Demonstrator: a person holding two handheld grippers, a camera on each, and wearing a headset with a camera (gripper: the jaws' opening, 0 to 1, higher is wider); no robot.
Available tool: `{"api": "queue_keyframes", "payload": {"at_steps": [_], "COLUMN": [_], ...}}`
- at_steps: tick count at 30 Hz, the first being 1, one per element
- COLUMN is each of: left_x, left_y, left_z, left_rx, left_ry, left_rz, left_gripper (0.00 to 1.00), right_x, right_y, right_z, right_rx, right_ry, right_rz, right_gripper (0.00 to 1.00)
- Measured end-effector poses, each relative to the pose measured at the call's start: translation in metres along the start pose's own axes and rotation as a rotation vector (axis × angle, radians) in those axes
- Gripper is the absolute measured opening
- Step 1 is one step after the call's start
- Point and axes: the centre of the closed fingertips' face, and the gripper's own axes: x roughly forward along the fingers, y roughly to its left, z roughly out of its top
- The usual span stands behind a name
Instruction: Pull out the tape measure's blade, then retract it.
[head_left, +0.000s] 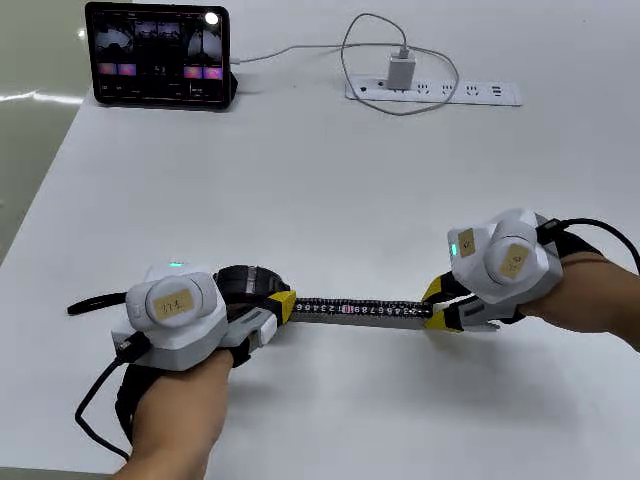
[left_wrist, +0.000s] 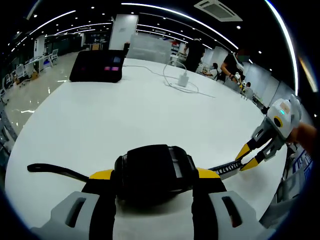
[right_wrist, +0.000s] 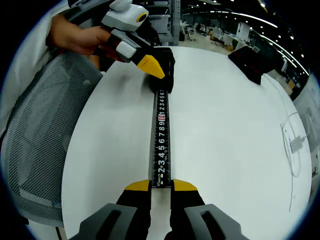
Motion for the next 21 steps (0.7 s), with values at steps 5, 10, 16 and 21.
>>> {"api": "queue_keyframes", "payload": {"at_steps": [5, 10, 16, 21], "left_x": [0.001, 0.001, 0.001, 0.000], "left_y": [0.000, 0.000, 0.000, 0.000], "left_z": [0.000, 0.000, 0.000, 0.000], "left_rx": [0.010, 0.010, 0.002, -0.001], "left_ry": [0.002, 0.001, 0.003, 0.002], "left_rz": [-0.003, -0.005, -0.009, -0.011], "left_gripper": [0.56, 0.56, 0.56, 0.56], "right_x": [0.004, 0.009, 0.011, 0.013], "right_y": [-0.001, -0.001, -0.001, -0.003], "right_z": [0.013, 0.016, 0.024, 0.029], "right_rx": [-0.011, -0.020, -0.025, -0.028], "right_ry": [-0.024, -0.016, -0.031, -0.034], "right_rz": [0.003, 0.014, 0.017, 0.021], "right_gripper": [0.10, 0.10, 0.10, 0.10]}}
